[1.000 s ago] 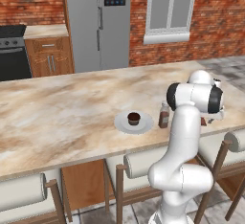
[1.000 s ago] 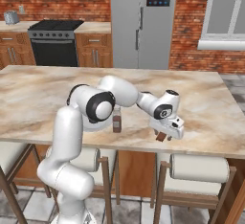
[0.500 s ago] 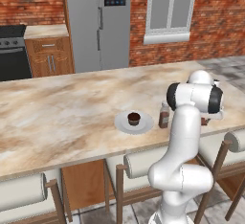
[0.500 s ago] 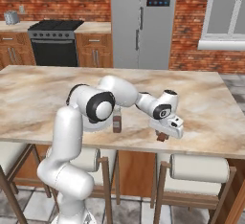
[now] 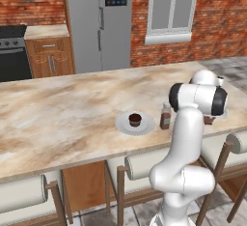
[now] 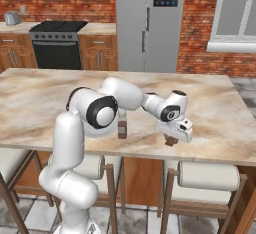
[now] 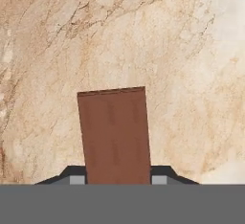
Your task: Take the cinnamon bottle from the cabinet and place it on the dining table, next to the plate with the cupcake. Then take the chocolate from the dining counter and place it on the cupcake plate.
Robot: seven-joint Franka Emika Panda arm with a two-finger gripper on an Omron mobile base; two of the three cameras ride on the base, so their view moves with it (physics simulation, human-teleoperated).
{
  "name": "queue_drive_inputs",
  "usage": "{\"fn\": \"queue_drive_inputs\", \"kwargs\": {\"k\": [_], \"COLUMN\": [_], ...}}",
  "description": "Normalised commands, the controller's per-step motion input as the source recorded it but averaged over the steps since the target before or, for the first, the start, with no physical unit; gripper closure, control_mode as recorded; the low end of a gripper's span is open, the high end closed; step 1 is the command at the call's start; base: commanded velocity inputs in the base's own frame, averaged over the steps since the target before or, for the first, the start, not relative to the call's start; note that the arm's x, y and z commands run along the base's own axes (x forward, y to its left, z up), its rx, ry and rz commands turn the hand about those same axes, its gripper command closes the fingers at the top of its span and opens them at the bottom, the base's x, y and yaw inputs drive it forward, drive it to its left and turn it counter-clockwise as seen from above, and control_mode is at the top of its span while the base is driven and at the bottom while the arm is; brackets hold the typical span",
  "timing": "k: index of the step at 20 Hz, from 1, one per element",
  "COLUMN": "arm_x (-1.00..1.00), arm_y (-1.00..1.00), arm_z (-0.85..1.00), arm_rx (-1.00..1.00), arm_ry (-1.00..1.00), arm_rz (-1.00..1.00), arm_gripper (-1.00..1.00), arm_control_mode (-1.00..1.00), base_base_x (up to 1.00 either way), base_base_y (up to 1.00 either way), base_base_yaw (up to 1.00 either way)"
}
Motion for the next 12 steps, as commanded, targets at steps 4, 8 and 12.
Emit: {"fn": "queue_drive_inputs", "kwargs": {"k": [4,8,12], "arm_x": [-0.29,-0.26,-0.31], "arm_y": [0.18,0.85,0.88], "arm_z": [0.97,0.88,1.0], "arm_rx": [0.0,0.0,0.0], "arm_ry": [0.0,0.0,0.0], "arm_rz": [0.04,0.06,0.12], "arm_gripper": [1.0,1.0,1.0], "arm_control_mode": [-1.0,-1.0,-1.0], "base_base_x": [0.0,0.0,0.0], "base_base_y": [0.0,0.0,0.0], "base_base_yaw": [0.0,0.0,0.0]}}
